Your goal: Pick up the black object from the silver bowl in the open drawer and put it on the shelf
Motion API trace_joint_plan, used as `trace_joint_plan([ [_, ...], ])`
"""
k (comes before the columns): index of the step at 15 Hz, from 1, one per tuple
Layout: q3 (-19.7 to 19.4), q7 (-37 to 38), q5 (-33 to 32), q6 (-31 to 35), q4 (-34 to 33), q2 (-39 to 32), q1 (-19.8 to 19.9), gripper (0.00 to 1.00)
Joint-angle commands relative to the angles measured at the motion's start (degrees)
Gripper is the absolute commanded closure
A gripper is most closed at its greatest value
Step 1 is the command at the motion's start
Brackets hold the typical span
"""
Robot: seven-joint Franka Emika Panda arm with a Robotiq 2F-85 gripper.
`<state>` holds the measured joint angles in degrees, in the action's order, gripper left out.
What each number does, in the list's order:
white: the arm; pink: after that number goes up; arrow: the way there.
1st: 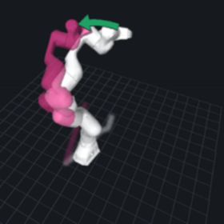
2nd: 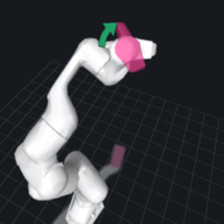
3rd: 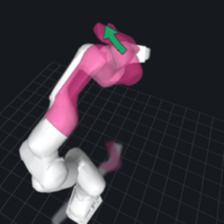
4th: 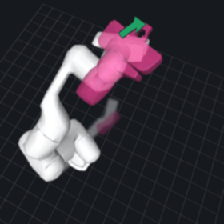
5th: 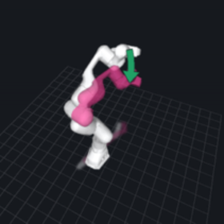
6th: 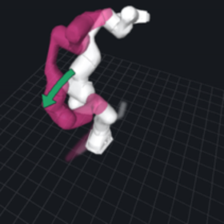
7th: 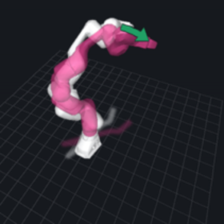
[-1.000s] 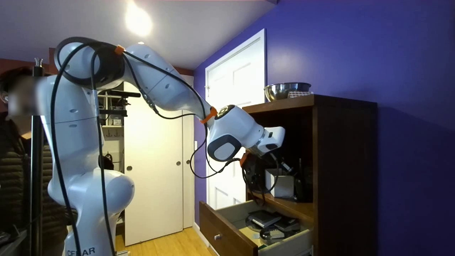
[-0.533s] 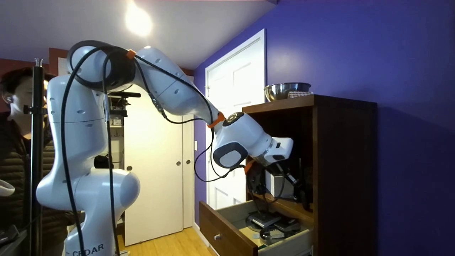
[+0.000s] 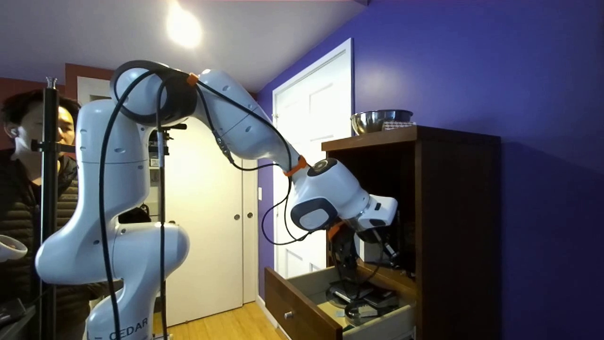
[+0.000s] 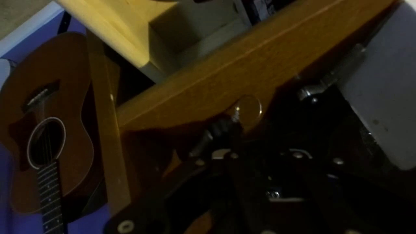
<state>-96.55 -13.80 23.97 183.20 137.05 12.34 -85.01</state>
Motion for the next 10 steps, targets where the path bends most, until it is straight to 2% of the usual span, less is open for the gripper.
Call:
trace_joint_plan([
  [1, -9.5, 1.4, -0.5, -2.8, -1.3, 0.3, -8.8, 0.45],
  [2, -11.5, 1.6, -0.7, -3.0, -1.4, 0.4, -10.7, 0.37],
  [4, -11.3, 1.4, -0.2, -2.3, -1.5, 0.7, -11.9, 0.25],
  [7, -4.1, 0.1, 1.0, -2.5, -1.0, 1.4, -7.8, 0.02],
  [8, -0.5, -0.1, 1.6, -4.0, -0.4, 1.5, -4.9, 0.01],
  [10, 6.3, 1.0, 3.6, -2.2, 1.7, 0.6, 1.0, 0.0],
])
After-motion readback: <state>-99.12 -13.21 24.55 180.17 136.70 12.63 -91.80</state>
